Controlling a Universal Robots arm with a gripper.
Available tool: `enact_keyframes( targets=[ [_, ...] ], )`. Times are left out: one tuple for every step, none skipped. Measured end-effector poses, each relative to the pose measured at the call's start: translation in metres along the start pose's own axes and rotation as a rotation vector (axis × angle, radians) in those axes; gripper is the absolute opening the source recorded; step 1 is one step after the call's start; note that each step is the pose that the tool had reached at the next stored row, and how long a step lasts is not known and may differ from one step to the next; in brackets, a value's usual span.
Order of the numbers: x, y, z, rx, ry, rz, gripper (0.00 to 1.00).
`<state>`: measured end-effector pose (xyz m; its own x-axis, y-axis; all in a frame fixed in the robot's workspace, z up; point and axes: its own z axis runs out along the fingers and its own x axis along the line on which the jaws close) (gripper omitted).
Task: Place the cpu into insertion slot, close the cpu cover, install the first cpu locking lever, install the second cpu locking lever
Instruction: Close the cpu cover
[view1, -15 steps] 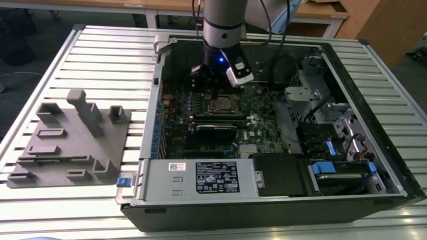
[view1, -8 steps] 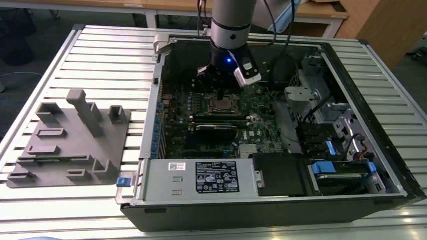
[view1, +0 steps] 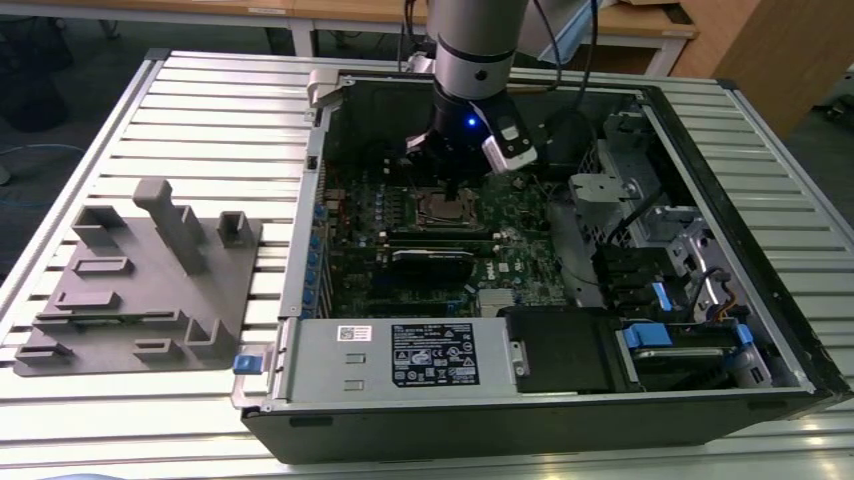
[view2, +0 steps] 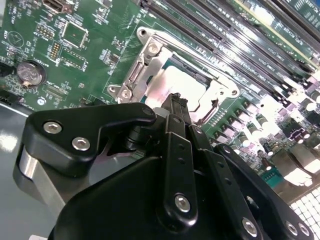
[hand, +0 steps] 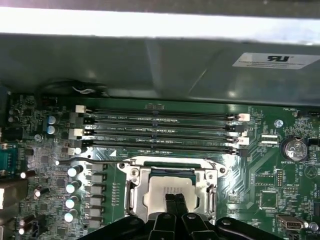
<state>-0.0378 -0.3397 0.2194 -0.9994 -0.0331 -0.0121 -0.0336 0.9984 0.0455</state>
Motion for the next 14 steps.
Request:
enact_keyframes(
  targets=[
    [0.0, 0.0, 0.0, 0.0006, 0.0001, 0.0, 0.11],
    [0.0, -0.0001, 0.0, 0.0012, 0.0001, 0.0, 0.11],
    [-0.0001, -0.0004, -0.0001, 0.0017, 0.0002, 0.0, 0.11],
    [-0.0001, -0.0009, -0.0001, 0.002, 0.0002, 0.0, 0.11],
    [0.0, -0.0014, -0.0001, 0.0021, 0.0001, 0.0, 0.11],
    [0.0, -0.0017, -0.0001, 0.0021, 0.0001, 0.0, 0.11],
    [0.0, -0.0018, -0.0003, 0.0022, 0.0002, 0.0, 0.11],
    [0.0, -0.0019, -0.0009, 0.0024, 0.0003, 0.0, 0.11],
    [0.0, -0.0018, -0.0017, 0.0022, 0.0002, 0.0, 0.11],
    [0.0, -0.0018, -0.0031, 0.0022, 0.0002, 0.0, 0.11],
    [0.0, -0.0017, -0.0046, 0.0023, 0.0002, 0.0, 0.11],
    [-0.0001, -0.0016, -0.0061, 0.0021, 0.0001, 0.0, 0.11],
    [-0.0001, -0.0016, -0.0073, 0.002, 0.0001, 0.0, 0.11],
    [-0.0001, -0.0015, -0.0077, 0.002, 0.0001, 0.0, 0.11]
  ],
)
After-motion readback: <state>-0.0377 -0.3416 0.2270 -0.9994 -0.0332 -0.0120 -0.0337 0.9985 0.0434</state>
